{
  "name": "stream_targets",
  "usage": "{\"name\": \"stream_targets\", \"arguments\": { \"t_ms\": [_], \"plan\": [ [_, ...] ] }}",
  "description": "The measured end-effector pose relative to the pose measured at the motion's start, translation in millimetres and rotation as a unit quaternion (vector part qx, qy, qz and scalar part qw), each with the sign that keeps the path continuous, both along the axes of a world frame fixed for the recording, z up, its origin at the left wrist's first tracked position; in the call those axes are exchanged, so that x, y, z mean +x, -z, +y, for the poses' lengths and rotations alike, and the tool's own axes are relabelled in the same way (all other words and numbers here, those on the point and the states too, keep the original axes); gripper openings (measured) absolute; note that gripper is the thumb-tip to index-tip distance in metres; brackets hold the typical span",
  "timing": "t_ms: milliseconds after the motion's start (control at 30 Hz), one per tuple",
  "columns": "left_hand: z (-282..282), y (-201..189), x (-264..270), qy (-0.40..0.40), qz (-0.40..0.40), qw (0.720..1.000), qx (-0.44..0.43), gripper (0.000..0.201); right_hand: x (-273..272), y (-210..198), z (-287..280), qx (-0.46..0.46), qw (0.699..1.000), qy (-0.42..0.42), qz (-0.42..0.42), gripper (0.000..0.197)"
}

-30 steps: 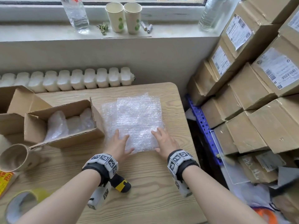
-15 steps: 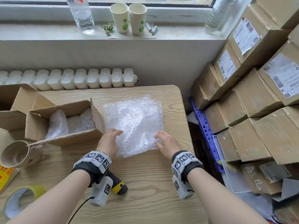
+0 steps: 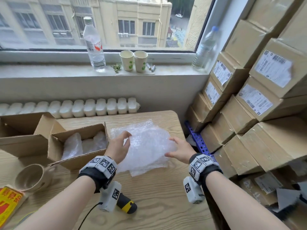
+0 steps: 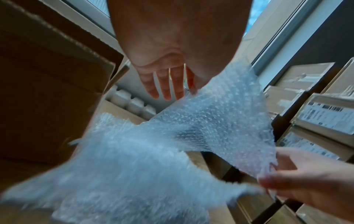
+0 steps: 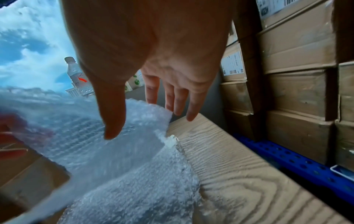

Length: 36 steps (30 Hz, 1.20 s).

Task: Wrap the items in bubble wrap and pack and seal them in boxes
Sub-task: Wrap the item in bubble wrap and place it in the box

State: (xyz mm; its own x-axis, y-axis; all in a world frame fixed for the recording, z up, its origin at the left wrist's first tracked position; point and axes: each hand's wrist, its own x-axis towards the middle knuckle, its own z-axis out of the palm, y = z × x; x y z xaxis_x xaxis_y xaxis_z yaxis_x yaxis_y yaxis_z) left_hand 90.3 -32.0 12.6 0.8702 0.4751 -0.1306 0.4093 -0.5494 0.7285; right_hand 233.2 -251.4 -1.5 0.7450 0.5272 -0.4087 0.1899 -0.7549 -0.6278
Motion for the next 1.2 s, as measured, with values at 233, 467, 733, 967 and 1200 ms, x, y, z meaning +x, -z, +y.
{"name": "stream_targets", "arguments": {
  "t_ms": [233, 467, 733, 967, 1200],
  "plan": [
    [13, -52, 11, 0.001, -0.139, 0.989, -0.051, 0.014, -5, -20, 5, 0.11, 0.991, 0.069, -0.006, 0.08],
    [35, -96, -2, -0.027, -0.217, 0.956, -0.196, 0.019, -18, -46, 32, 0.223, 0.966, 0.118, 0.058, 0.059],
    [77, -95, -39, -0.08, -0.184, 0.958, -0.203, 0.028, -51, -46, 72, 0.332, 0.9, 0.175, 0.221, 0.01],
    [103, -71, -88, -0.094, -0.167, 0.962, -0.196, 0.087, -65, -53, 100, 0.38, 0.87, 0.177, 0.258, 0.025],
    [129, -76, -124, -0.149, -0.158, 0.961, -0.171, 0.025, -89, -71, 144, 0.289, 0.948, -0.032, 0.127, 0.052]
  ]
}}
